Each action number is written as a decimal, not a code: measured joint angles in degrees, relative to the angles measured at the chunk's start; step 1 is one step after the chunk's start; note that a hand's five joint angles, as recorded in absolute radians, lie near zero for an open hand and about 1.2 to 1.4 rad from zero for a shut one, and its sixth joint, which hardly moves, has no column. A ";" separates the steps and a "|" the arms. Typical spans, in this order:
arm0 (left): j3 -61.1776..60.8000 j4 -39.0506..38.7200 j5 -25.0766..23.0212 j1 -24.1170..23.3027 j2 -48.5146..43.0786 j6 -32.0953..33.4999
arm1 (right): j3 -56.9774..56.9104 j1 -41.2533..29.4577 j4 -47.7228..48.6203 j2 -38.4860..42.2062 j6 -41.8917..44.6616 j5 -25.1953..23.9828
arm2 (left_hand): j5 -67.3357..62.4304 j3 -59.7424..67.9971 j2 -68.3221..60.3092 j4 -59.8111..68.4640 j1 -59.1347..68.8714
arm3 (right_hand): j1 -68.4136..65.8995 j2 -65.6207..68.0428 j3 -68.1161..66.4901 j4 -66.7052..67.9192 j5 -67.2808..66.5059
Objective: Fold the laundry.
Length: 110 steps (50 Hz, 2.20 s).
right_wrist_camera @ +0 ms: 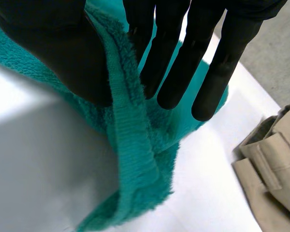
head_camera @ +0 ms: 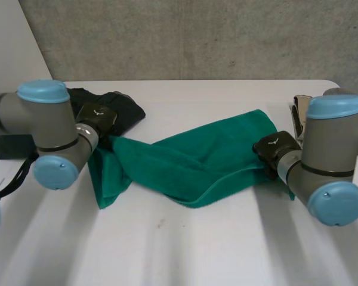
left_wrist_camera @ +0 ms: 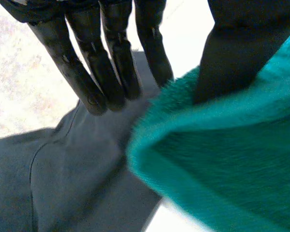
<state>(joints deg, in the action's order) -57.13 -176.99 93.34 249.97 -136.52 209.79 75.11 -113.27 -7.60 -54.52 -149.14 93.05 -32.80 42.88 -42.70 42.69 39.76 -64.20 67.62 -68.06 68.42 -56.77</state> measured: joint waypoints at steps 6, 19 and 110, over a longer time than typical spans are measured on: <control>0.84 0.23 5.02 -0.39 0.32 1.50 | -0.24 -1.00 -0.18 1.47 1.04 1.32 | 27.27 -26.88 26.51 -26.97 -24.22 | 0.00 0.00 0.00 0.00 0.00; -25.32 -5.63 -0.38 -2.28 21.29 2.10 | 0.46 0.57 -0.15 0.44 1.25 -0.07 | 10.16 -10.41 9.82 -10.00 -5.75 | 0.00 0.00 0.00 0.00 0.00; 15.37 0.94 -9.42 5.00 14.25 -24.65 | -24.76 8.87 10.57 -0.44 12.69 0.11 | -23.47 25.09 -25.83 25.75 26.32 | -0.66 0.15 -0.17 0.05 -1.96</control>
<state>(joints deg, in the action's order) -41.77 -176.05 83.93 254.97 -122.27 185.14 50.35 -104.41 2.97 -54.96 -136.45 93.17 -56.26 67.97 -68.53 68.45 66.08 -64.86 67.76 -68.23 68.47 -58.73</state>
